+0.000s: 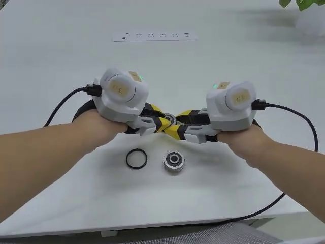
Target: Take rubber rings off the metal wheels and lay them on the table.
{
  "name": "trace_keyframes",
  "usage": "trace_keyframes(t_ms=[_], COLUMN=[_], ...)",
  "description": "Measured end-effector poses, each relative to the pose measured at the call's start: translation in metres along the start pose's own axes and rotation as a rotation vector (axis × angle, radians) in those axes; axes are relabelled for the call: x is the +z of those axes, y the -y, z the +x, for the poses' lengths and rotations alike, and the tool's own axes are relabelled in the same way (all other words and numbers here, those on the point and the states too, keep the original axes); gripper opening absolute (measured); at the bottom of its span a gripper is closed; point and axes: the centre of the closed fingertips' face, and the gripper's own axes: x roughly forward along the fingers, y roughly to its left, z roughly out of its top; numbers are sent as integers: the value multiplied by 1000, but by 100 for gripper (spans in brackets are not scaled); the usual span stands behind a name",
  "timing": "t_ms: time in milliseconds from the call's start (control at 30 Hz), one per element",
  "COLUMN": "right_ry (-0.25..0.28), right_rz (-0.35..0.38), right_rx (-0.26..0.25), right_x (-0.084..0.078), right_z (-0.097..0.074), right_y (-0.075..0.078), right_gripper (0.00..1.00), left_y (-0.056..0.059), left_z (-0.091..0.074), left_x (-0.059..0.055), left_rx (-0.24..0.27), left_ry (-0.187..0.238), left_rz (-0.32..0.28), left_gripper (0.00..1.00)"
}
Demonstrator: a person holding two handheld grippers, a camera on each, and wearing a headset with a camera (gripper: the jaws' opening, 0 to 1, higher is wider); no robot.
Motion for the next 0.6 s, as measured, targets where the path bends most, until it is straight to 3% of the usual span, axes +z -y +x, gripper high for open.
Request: trace_keyframes(t_ms=[600], right_ry=[-5], right_rz=[15], right_rx=[-21], right_x=[-6], right_z=[-9], right_y=[-3], right_gripper=[5], left_y=[-1], left_z=[0], left_x=[0], left_rx=[13], left_ry=[-3], left_rz=[-11], left_gripper=[14])
